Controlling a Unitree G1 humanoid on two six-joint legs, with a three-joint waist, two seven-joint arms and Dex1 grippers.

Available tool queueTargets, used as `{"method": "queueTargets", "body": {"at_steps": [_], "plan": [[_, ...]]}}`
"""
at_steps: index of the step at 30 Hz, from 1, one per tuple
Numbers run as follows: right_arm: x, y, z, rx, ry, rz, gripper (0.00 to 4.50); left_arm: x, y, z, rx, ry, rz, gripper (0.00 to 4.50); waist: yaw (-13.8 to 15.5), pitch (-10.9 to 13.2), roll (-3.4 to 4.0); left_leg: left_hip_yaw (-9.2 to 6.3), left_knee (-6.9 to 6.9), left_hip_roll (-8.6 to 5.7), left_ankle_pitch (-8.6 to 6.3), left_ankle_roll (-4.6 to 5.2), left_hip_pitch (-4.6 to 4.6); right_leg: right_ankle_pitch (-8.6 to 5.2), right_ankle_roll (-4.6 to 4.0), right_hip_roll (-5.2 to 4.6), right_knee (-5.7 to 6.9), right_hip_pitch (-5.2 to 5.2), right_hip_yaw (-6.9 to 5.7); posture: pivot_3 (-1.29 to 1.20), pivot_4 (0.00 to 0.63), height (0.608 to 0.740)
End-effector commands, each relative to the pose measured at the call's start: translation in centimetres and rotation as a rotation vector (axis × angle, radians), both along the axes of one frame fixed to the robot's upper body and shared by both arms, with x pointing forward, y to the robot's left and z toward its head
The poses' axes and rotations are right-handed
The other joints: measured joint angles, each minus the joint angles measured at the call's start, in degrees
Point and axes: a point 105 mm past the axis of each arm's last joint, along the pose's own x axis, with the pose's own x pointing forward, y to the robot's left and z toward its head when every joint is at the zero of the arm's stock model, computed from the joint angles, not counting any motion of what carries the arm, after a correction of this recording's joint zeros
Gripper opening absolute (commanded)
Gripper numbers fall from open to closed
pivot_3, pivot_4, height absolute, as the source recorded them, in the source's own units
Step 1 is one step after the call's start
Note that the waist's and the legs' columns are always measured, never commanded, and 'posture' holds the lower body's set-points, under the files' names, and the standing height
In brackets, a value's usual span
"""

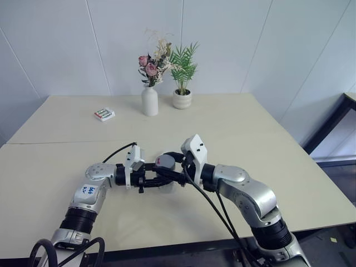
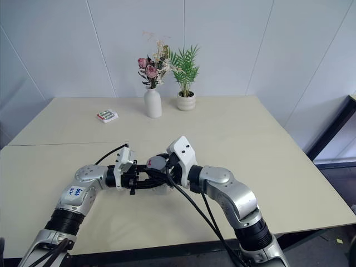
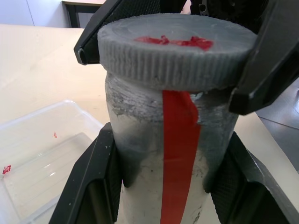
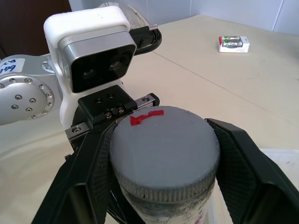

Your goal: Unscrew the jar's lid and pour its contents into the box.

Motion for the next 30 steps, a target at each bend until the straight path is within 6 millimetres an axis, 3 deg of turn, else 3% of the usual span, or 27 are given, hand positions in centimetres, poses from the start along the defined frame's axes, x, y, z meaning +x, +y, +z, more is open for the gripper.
{"method": "queueTargets", "body": {"at_steps": [1,7,20,30], "plan": [[-1.2,0.6,1.9,0.08,-0.025,0.088,2.68,0.1,0.0,0.7,-0.012,-0.036,0.005,2.03,0.0,0.0,0.0,0.0,0.0,0.0,0.0,0.0,0.0,0.0,0.0,0.0,0.0,0.0,0.0,0.0,0.15,0.74],[-4.3,0.5,2.0,0.035,-0.074,0.393,2.68,0.0,-0.1,0.8,-0.016,-0.034,-0.022,2.03,0.1,0.0,0.01,-0.02,0.01,-0.01,0.0,0.01,-0.07,0.0,0.01,0.0,-0.07,0.0,-0.03,0.0,0.15,0.74],[-3.3,-0.9,3.2,-0.135,-0.16,0.697,2.68,-0.8,-0.8,1.1,-0.015,-0.023,-0.129,2.03,-0.1,0.1,0.08,-0.08,0.04,0.01,-0.02,0.03,-0.15,0.02,0.04,0.04,-0.06,-0.07,-0.06,0.0,0.15,0.74],[-3.0,-0.7,2.9,-0.185,-0.15,0.772,2.68,-1.0,-1.0,1.3,-0.023,-0.026,-0.138,2.03,0.0,0.1,0.1,-0.14,0.16,0.01,-0.01,0.02,-0.64,0.02,0.05,0.02,0.18,-0.59,-0.1,0.0,0.15,0.74]]}}
